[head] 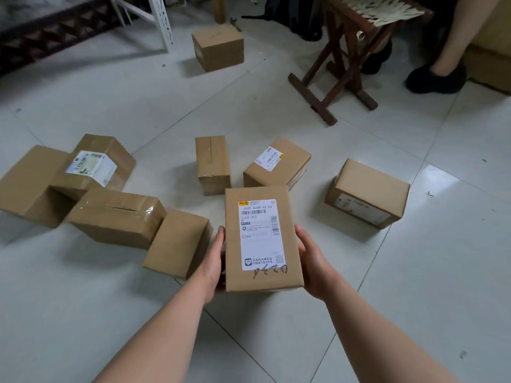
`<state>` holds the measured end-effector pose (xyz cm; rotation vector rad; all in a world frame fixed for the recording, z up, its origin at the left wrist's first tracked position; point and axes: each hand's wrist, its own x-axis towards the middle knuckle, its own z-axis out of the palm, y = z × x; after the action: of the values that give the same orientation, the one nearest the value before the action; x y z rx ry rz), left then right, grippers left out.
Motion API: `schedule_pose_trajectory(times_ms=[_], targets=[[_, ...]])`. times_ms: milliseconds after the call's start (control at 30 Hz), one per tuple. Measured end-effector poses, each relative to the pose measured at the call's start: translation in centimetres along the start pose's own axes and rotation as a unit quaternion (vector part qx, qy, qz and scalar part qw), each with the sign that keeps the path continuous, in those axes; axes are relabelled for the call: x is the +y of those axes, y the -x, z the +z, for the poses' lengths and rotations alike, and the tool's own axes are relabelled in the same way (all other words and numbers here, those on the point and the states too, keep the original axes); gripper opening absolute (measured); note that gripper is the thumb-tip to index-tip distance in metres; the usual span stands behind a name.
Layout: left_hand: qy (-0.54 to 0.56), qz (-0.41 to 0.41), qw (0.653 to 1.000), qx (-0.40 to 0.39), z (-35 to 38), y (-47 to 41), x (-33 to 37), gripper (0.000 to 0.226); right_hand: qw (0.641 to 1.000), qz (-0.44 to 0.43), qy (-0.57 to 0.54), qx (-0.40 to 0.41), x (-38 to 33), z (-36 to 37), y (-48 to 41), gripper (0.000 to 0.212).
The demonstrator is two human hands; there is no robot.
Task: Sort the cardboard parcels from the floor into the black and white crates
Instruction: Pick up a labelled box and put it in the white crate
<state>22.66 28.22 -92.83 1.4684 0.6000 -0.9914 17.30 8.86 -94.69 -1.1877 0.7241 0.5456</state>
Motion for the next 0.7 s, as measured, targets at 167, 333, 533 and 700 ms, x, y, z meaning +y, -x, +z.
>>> schedule_pose_trajectory(times_ms=[167,333,533,700], targets=[[-0.011,0.012,1.000,0.002,0.1,0.9,2.4,0.075,0.996,-0.051,-0.067,-0.015,-3.0,1.4,0.9,0.060],[0.028,0.005,0.999,-0.023,-0.6,6.0,7.4,0.090,0.997,-0.060,-0.045,-0.014,-9.9,4.1,5.7,0.059],[0.063,0.019,0.998,-0.002,-1.8,18.0,16.1,0.086,0.994,-0.074,-0.048,-0.063,-21.3,9.3,15.1,0.058],[0.086,0.036,0.996,0.014,-4.2,31.0,23.4,0.086,0.991,-0.072,-0.022,-0.115,-30.6,15.3,25.0,0.060]])
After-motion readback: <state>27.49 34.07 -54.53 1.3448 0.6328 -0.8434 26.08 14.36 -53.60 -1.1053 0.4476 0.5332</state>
